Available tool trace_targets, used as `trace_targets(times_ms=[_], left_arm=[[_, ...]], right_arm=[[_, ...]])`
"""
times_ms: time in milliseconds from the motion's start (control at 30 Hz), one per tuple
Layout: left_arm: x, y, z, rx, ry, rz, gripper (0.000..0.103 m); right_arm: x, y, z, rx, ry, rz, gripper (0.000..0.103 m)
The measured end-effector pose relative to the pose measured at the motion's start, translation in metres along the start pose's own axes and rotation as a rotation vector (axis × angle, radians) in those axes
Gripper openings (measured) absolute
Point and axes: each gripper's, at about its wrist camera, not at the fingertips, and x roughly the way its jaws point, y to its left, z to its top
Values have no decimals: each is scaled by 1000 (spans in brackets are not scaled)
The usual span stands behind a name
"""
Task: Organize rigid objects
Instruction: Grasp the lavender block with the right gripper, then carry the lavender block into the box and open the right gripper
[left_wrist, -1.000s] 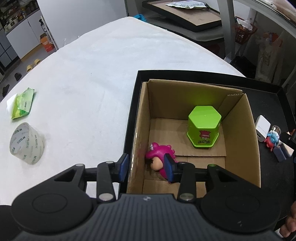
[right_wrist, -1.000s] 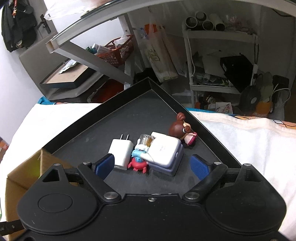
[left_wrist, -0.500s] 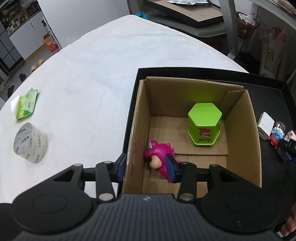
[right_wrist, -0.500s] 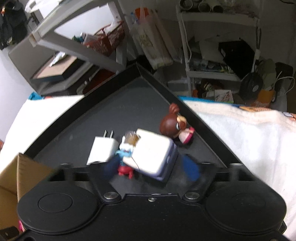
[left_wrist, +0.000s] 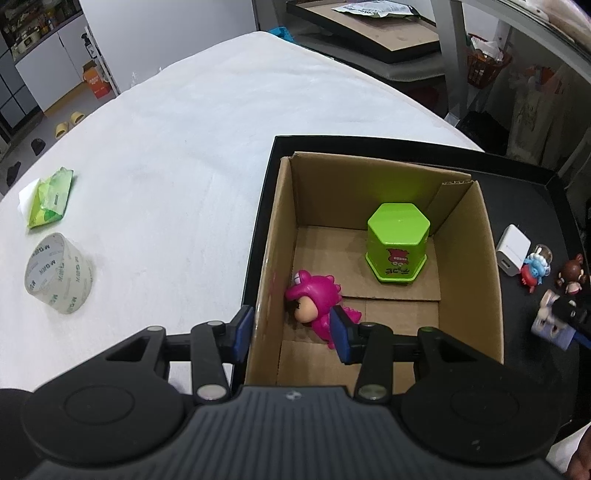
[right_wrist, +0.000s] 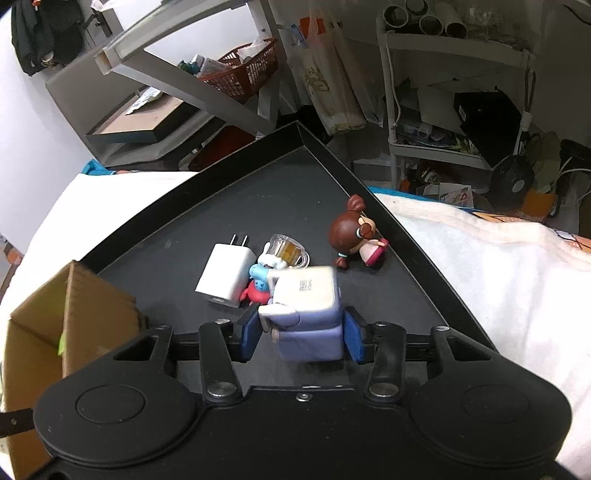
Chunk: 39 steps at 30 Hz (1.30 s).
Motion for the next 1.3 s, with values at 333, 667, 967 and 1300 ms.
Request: trace_targets(times_ms=[333, 667, 967, 1300], left_arm=[[2, 14, -6, -32, 10, -50, 44], [11, 28, -10, -59, 19, -94, 44], [21, 31, -12, 38, -33, -88, 44], [30, 49, -10, -50, -21, -183, 44]], right_arm=[[-19, 3, -2, -20, 12, 24, 43], [-42, 20, 8, -83, -44, 33, 43], [-62, 55, 18, -160, -90, 56, 43], [-74, 91, 26, -221, -126, 67, 43]])
